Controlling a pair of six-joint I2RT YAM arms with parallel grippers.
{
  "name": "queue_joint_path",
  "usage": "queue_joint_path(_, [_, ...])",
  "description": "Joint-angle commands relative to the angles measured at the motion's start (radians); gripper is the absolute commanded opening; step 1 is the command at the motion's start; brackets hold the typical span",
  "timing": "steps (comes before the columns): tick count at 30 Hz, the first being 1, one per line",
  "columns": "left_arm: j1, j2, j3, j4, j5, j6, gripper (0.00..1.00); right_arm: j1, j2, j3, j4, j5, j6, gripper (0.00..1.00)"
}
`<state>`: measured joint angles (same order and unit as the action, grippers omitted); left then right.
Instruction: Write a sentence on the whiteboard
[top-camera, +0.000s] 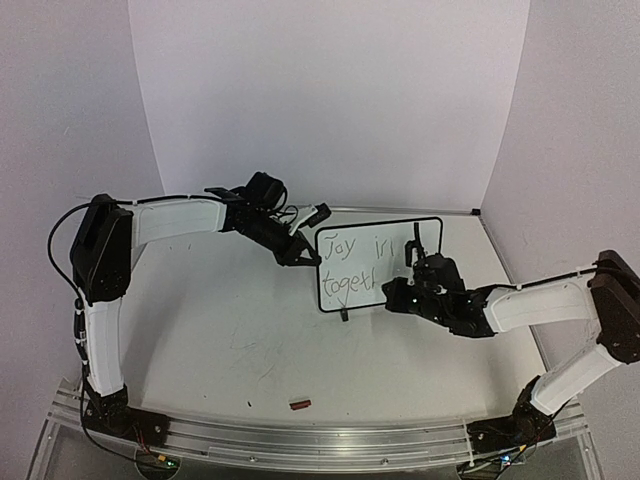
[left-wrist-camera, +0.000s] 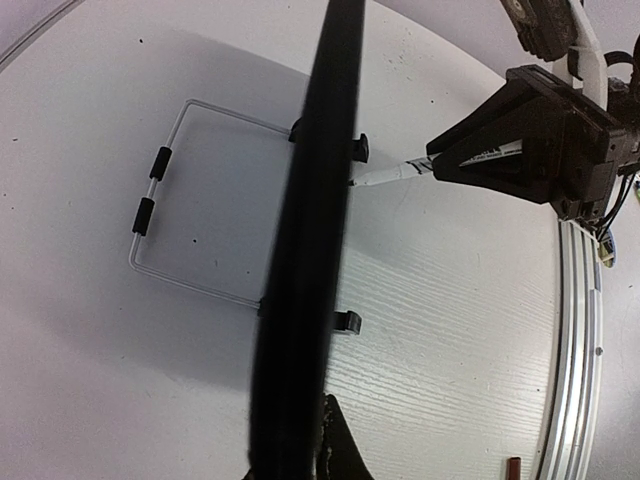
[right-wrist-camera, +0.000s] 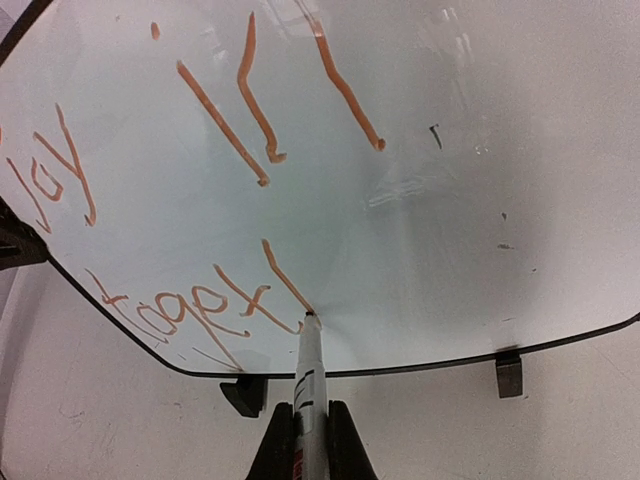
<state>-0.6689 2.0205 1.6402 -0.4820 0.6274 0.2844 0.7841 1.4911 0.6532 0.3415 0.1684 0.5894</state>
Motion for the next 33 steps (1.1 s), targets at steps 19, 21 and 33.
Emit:
queue_joint_path(19, [0.0,-0.048,-0.016,-0.039,-0.049,0.026,0.0,-0.005,-0.038,0.016,0.004,0.095,0.0,0.0])
queue_joint_path(21, [0.0,-0.048,-0.016,-0.04,-0.051,0.026,0.0,-0.005,-0.038,0.012,0.004,0.104,0.003,0.0])
queue_joint_path(33, [0.0,-0.051,-0.017,-0.038,-0.05,0.026,0.0,-0.006,-0.031,-0.008,-0.002,0.123,0.03,0.0])
